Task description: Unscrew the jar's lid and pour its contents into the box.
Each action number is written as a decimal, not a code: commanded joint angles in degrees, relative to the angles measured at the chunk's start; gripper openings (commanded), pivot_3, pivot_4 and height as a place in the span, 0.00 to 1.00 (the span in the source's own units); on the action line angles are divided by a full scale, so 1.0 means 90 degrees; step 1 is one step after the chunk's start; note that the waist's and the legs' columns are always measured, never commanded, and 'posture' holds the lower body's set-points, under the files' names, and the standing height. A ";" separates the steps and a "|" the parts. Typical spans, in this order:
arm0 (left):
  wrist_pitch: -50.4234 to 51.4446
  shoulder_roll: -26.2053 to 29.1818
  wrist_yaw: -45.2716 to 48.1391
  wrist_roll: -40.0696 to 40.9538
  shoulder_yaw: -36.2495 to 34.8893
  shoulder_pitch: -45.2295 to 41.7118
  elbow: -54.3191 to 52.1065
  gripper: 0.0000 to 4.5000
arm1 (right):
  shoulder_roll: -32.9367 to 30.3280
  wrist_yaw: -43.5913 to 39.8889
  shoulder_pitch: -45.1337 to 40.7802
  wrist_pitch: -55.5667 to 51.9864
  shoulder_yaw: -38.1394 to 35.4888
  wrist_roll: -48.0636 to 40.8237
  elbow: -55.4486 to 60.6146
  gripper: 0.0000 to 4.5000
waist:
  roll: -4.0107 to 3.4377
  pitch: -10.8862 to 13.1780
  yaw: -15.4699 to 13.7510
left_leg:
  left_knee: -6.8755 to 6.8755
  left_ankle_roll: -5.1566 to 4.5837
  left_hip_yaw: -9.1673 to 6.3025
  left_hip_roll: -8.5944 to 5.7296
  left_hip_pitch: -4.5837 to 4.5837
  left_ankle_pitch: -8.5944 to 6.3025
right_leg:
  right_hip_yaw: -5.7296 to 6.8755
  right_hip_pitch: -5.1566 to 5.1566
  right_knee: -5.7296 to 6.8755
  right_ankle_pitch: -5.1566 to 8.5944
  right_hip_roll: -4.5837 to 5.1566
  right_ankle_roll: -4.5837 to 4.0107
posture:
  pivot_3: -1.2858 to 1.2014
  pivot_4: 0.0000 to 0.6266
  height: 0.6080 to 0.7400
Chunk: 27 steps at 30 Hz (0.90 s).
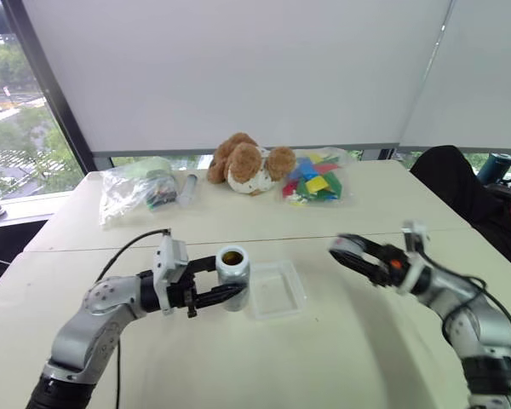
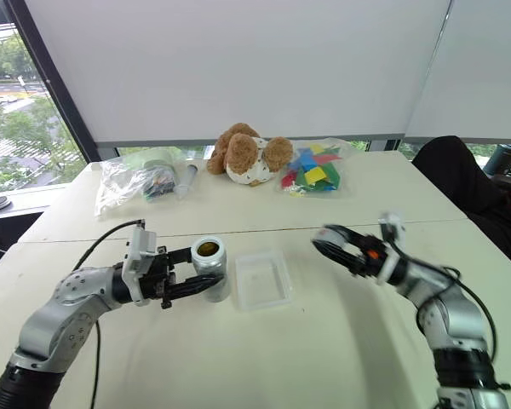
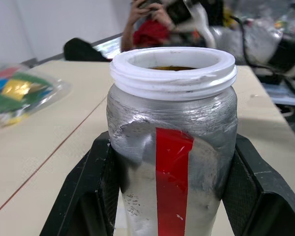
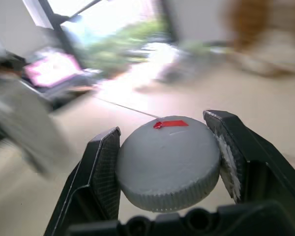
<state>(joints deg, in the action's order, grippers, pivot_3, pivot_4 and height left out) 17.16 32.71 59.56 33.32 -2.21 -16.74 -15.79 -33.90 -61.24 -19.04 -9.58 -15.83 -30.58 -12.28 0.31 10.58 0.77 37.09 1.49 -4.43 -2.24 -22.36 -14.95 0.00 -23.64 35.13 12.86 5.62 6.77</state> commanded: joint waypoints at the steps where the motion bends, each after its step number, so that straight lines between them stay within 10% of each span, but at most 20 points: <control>1: 0.0002 0.0065 -0.0024 0.0174 -0.0304 -0.0204 0.0147 0.47 | -0.0137 0.0042 0.0158 0.1557 -0.0414 0.0543 -0.1268 0.52 | 0.0000 0.0000 0.0020 | 0.0000 0.0000 0.0004 0.0002 0.0005 0.0000 | -0.0001 0.0002 0.0001 0.0000 -0.0001 0.0000 | 0.52 0.24 1.00; 10: -0.0022 0.0067 0.0101 0.0154 -0.0310 -0.0520 0.0706 0.47 | -0.0009 0.0421 -0.0163 0.2706 -0.0537 0.0865 -0.3437 0.52 | -0.0004 0.0001 0.0027 | 0.0000 0.0000 0.0007 0.0005 0.0013 0.0001 | -0.0009 0.0007 0.0005 0.0000 -0.0005 -0.0001 | 0.52 0.24 1.00; 13: -0.0021 0.0045 0.0141 0.0127 -0.0251 -0.0643 0.0832 0.47 | -0.0081 0.0317 -0.0102 0.2410 -0.0673 0.0617 -0.3425 0.83 | -0.0004 0.0000 -0.0002 | 0.0001 0.0000 0.0003 0.0004 0.0013 0.0001 | -0.0009 0.0013 0.0003 0.0000 -0.0005 -0.0001 | 0.52 0.24 1.00; 15: -0.0016 0.0046 0.0164 0.0106 -0.0229 -0.0728 0.0907 0.47 | -0.0155 0.0364 0.0009 0.2374 -0.0826 0.0482 -0.3099 0.99 | -0.0005 0.0001 -0.0016 | 0.0002 0.0000 0.0001 0.0003 0.0013 0.0001 | -0.0009 0.0014 0.0001 0.0000 -0.0004 -0.0001 | 0.52 0.24 1.00; 27: -0.0535 0.0189 -0.0108 -0.1155 0.0188 -0.1624 0.1662 0.47 | -0.1149 -0.0351 0.1085 0.0498 -0.0577 -0.0441 0.1184 0.99 | -0.0015 0.0006 -0.0009 | 0.0001 0.0000 -0.0004 0.0005 0.0014 0.0000 | -0.0006 0.0014 0.0004 0.0000 -0.0006 0.0000 | 0.52 0.24 1.00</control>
<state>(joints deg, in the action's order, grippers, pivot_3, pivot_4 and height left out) 14.68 33.78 59.43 26.12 -1.36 -30.18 -1.16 -43.40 -62.88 -9.55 -3.50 -21.98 -32.62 -7.63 0.18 10.63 0.68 37.10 1.49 -4.48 -2.21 -22.23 -14.95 -0.04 -23.51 35.16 12.87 5.57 6.77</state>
